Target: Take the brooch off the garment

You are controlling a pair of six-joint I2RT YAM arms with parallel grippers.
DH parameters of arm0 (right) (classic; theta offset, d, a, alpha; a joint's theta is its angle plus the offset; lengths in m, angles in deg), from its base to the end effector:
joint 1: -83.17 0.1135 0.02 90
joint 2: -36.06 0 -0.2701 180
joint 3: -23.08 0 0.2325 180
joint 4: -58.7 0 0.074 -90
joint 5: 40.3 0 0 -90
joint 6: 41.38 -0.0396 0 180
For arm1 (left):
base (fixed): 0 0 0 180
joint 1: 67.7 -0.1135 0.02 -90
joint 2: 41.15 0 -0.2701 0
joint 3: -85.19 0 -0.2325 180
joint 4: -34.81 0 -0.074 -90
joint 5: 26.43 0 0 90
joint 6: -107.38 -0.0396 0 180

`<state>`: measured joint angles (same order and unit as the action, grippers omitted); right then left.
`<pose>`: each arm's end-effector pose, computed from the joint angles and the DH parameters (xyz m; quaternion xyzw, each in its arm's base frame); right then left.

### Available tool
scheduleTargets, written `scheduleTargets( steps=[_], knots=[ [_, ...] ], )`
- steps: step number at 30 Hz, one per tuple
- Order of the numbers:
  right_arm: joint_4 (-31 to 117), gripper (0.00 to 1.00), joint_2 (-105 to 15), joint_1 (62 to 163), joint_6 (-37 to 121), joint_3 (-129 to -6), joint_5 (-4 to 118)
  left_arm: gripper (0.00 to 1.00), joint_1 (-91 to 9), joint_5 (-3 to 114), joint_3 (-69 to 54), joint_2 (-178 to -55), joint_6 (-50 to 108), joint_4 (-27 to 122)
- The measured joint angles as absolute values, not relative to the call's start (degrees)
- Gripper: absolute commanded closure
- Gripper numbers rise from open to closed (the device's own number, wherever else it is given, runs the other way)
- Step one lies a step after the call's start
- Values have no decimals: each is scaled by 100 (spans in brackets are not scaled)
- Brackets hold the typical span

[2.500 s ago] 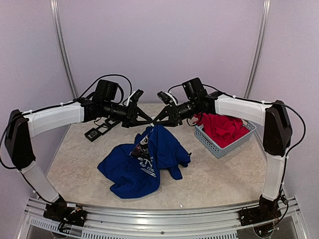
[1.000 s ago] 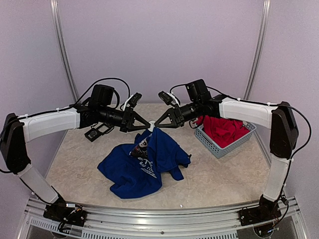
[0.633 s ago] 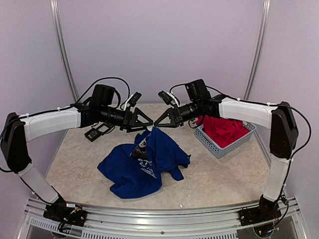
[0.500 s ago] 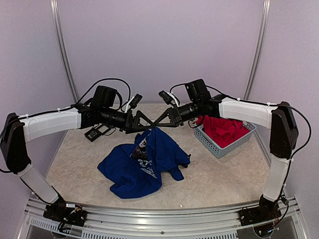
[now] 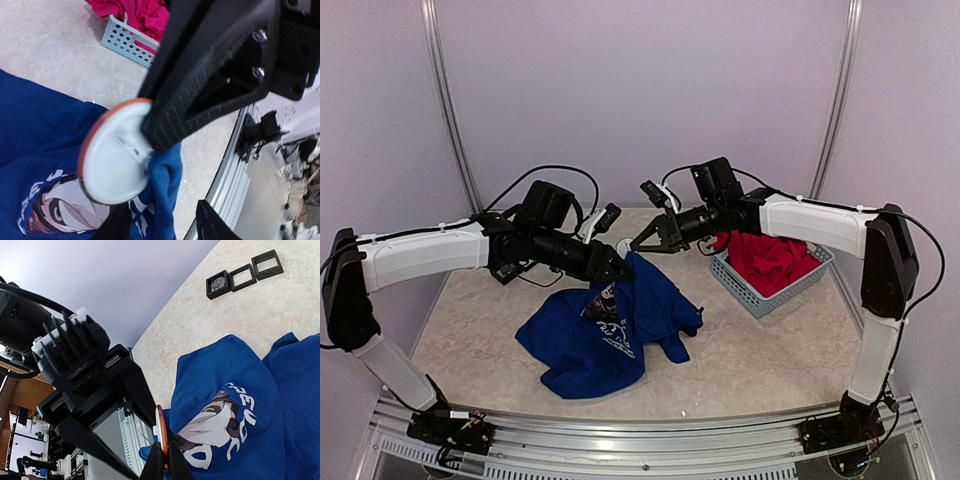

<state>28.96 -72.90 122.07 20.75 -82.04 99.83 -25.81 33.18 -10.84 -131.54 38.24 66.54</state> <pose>0.3097 0.2890 0.2984 -0.2760 0.7753 0.5473 0.1521 0.2382 -0.2406 0.2908 0.2711 0.8324 -0.4209 0.2375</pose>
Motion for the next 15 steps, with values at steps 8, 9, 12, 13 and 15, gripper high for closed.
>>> scheduleTargets(
  steps=[8,9,12,13,15],
  knots=[
    [2476,100,-7258,12209,2405,-8226,9708,100,-2549,3604,-1014,-13156,3885,6807],
    [2391,100,-7231,12211,2475,-8228,9644,100,-2544,3626,-992,-13156,3899,6820],
    [2166,100,-7137,12231,2693,-8272,9434,100,-2540,3709,-975,-13156,3947,6827],
    [2090,100,-7100,12261,2783,-8290,9358,100,-2540,3718,-975,-13156,3968,6831],
    [1972,100,-7024,12309,2927,-8309,9205,100,-2540,3740,-975,-13156,4010,6831]
  ],
)
